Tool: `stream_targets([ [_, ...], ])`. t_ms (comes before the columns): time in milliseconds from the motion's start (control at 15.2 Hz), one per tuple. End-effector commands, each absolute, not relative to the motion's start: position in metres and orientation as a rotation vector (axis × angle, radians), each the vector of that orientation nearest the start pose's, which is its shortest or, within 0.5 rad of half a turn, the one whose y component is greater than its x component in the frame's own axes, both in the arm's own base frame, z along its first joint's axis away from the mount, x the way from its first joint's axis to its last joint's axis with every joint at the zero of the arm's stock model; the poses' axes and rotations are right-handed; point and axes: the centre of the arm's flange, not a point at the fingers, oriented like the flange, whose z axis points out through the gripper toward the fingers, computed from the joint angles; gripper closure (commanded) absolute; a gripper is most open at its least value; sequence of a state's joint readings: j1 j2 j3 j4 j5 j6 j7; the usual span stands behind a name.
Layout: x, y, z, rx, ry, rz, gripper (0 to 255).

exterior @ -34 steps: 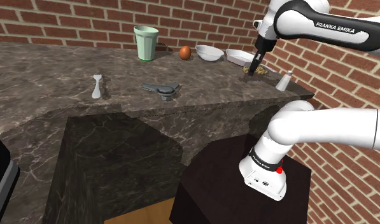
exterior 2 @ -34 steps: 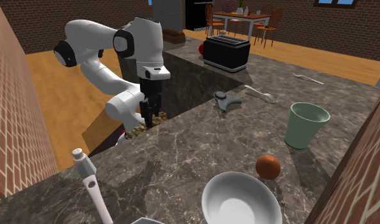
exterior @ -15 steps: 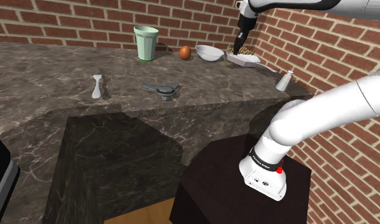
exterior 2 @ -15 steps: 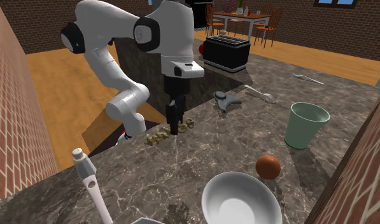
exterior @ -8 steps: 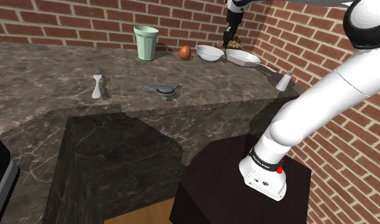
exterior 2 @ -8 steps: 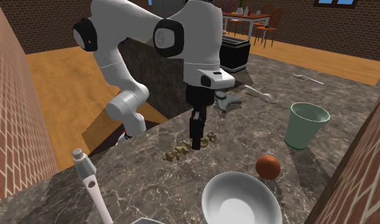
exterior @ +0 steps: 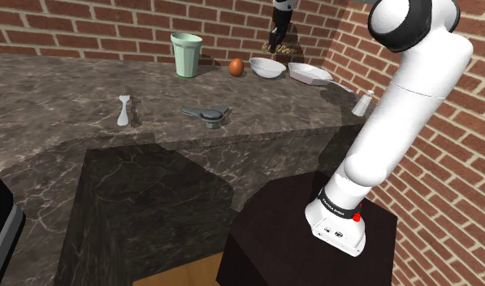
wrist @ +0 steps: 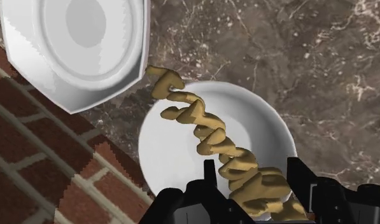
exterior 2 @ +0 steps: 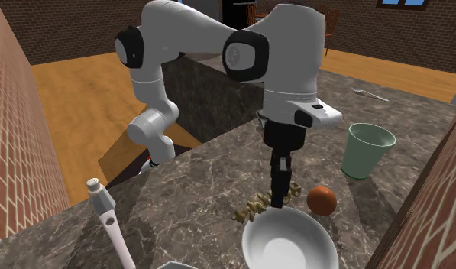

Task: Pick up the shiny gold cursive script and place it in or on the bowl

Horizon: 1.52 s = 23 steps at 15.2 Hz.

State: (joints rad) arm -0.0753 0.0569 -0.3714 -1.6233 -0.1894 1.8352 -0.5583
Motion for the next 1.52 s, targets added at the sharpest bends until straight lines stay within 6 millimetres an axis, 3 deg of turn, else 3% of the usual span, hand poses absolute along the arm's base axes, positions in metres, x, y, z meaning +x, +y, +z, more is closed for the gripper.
stream_targets([
  [0, 0.556, -0.276, 0.596, -3.389, -0.255, -0.068, 255],
  [198, 0.589, -0.291, 0.596, -3.389, -0.255, -0.068, 255],
  [1122, 0.589, -0.291, 0.522, -3.389, -0.255, -0.068, 255],
  [1452, 0.589, -0.291, 0.522, -3.389, -0.255, -0.068, 255],
])
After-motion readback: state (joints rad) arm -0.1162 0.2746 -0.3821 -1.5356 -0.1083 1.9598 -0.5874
